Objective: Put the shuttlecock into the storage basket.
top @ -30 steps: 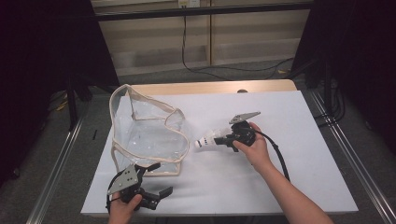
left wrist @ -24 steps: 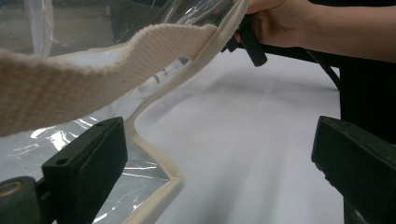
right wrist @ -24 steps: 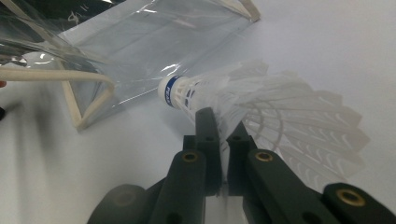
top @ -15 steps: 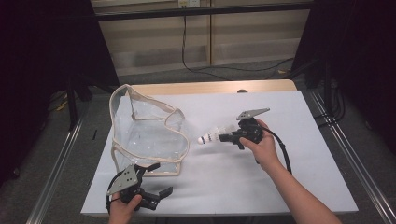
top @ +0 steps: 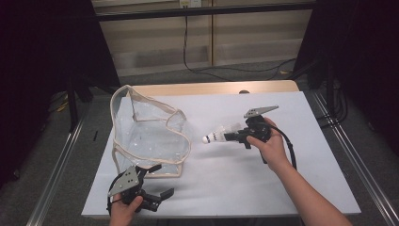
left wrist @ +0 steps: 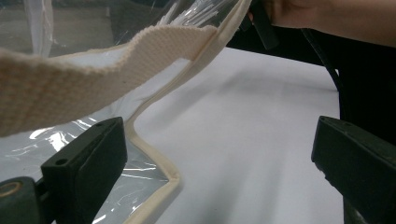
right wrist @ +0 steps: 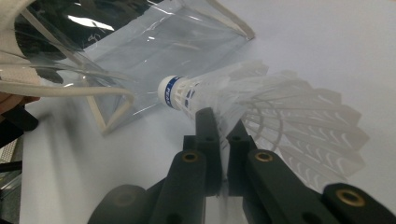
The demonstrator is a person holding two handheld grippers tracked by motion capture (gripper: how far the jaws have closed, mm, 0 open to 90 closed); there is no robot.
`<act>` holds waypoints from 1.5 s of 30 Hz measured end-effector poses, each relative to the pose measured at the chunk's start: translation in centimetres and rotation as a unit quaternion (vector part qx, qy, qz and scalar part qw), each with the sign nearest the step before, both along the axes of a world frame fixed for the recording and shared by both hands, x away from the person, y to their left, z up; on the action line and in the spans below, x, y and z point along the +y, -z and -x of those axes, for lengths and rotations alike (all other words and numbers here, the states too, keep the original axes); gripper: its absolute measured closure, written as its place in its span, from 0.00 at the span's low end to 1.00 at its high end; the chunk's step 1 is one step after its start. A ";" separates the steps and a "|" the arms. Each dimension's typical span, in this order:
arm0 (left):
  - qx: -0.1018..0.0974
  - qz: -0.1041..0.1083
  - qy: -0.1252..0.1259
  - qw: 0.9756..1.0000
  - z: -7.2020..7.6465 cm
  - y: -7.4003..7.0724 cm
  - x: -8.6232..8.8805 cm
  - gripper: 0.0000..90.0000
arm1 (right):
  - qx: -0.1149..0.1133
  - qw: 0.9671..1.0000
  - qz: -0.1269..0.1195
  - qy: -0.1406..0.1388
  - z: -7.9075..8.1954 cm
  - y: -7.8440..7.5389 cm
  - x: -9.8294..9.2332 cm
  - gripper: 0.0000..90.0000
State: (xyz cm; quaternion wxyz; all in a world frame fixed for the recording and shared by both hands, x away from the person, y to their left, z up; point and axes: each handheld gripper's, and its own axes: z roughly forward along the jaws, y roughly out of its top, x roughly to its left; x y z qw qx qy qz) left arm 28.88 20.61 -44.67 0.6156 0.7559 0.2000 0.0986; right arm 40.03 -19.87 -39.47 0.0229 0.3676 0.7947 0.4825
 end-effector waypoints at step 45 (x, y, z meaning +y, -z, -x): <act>-0.002 0.003 -0.001 1.000 0.0 -0.1 0.0 0.04 | -0.019 1.000 0.009 -0.023 0.3 -4.8 0.2 0.98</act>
